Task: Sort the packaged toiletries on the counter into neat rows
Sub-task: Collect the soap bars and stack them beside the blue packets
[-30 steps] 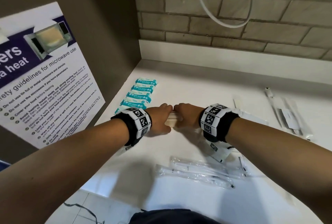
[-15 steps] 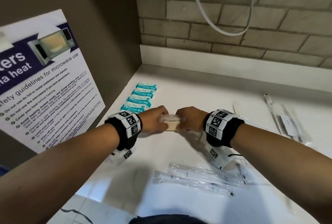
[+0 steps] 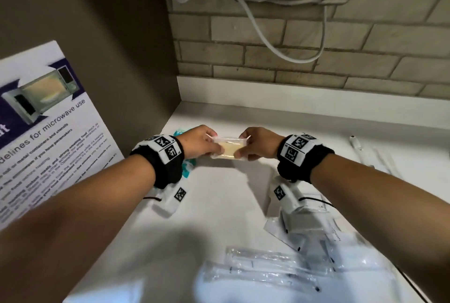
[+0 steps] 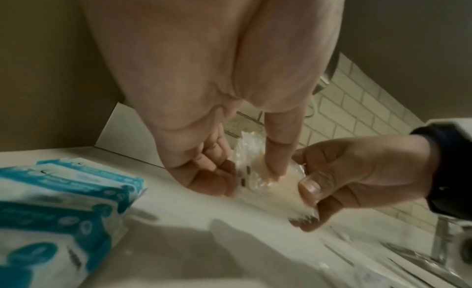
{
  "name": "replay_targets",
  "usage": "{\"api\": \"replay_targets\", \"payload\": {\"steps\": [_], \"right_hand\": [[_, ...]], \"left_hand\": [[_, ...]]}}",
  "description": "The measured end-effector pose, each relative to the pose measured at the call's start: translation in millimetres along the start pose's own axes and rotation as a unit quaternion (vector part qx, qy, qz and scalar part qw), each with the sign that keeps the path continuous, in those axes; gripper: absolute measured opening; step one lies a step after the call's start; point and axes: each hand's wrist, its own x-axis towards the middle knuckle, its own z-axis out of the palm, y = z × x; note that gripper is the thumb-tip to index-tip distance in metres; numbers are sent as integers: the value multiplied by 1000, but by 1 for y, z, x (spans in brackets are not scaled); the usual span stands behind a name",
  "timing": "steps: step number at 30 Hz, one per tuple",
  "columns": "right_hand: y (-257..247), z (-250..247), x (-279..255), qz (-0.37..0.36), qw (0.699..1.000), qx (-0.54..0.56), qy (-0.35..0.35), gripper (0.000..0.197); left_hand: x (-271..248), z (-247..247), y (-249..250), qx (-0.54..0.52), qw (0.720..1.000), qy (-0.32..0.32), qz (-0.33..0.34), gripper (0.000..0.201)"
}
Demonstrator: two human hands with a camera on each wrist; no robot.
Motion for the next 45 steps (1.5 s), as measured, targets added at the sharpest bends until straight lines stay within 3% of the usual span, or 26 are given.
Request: {"api": "replay_targets", "payload": {"steps": [6, 21, 24, 30, 37, 45], "right_hand": [[8, 7, 28, 58, 995, 79, 35, 49], [12, 6, 55, 138, 981, 115, 76, 49], [12, 6, 57, 137, 982, 96, 83, 47], [11, 7, 61, 138, 988, -7, 73, 19], [14, 4, 66, 124, 987, -55, 82, 26], [21, 7, 66, 93, 990, -59, 93, 29]], "left_hand": [[32, 1, -8, -52, 996, 52, -40, 69], [76, 14, -10, 76, 993, 72, -50, 56], [78, 16, -11, 97, 991, 70, -53, 57], [77, 18, -9, 116, 989, 62, -65, 59], [70, 19, 4, 224, 970, 95, -27, 57], [73, 20, -1, 201, 976, 81, -32, 39]]}}
